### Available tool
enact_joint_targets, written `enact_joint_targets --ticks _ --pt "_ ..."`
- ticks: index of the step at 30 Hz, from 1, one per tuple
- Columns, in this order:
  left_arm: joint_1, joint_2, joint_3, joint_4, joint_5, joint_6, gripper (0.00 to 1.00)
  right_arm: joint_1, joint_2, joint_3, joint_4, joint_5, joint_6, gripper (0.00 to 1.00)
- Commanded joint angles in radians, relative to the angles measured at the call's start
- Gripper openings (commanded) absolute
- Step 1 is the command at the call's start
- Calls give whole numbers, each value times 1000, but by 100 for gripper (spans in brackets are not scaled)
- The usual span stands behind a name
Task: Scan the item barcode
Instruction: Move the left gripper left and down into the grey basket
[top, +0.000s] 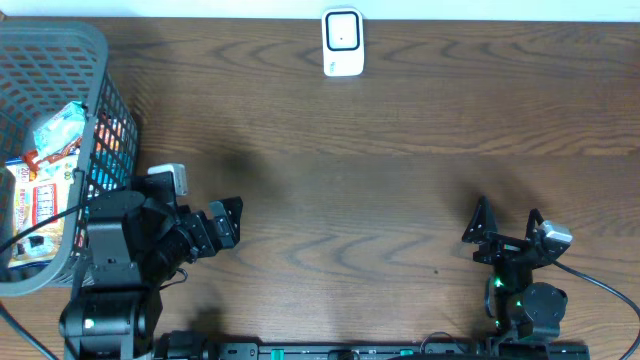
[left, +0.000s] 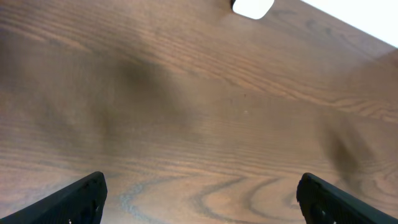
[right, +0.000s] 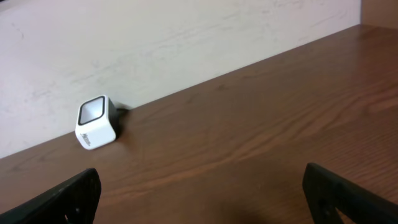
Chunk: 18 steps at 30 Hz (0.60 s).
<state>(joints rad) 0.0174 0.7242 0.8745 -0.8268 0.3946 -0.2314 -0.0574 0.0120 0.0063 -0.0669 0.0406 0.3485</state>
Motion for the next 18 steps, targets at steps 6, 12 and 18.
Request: enact_joint_targets --ticks 6,12,18 --pt "-3 101 65 -47 -3 20 98 6 -5 -1 -4 6 3 99" --pt "-3 223 192 -150 -93 20 98 6 -5 -1 -4 6 3 99" --pt "-3 293 328 -239 -185 20 98 6 -5 -1 -4 6 3 99"
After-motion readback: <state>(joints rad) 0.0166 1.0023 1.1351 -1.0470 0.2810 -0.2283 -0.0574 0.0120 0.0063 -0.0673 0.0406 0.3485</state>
